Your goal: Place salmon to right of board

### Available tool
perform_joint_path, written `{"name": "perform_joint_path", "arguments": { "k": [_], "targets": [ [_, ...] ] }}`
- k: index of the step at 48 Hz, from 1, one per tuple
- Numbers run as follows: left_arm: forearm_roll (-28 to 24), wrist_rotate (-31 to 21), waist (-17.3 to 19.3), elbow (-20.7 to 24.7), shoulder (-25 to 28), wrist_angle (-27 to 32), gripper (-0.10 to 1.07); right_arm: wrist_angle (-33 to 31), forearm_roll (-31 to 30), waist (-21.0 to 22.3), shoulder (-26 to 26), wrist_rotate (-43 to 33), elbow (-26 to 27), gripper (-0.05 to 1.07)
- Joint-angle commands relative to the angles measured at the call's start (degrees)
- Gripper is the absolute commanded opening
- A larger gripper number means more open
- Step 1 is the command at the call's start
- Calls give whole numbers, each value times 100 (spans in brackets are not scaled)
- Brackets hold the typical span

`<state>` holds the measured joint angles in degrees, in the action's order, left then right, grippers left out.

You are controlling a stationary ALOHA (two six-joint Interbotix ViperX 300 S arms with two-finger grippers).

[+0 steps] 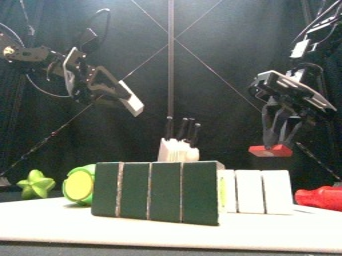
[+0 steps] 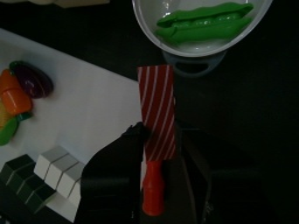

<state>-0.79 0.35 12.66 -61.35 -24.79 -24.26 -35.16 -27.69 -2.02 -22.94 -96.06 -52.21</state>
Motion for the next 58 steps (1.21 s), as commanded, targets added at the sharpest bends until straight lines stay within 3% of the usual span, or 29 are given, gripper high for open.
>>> {"name": "perform_joint_path", "arguments": {
  "k": [1,9,16,38,58],
  "targets": [
    [0,-9,26,9,-105,-35,57,-105,-439,-237,35,-729,70,41],
    [26,-9,26,-97,-220,-26,57,-378,-659,-589,360,-1731,26,41],
    [26,-9,26,-167,-281,-26,57,-677,-686,-694,633,-2118,70,42],
    [26,-18,26,-246,-352,-9,57,-835,-229,-721,1441,-2145,343,42],
    [35,-18,26,-272,-360,-9,57,-826,-211,-686,1573,-2153,369,45]
  ]
}}
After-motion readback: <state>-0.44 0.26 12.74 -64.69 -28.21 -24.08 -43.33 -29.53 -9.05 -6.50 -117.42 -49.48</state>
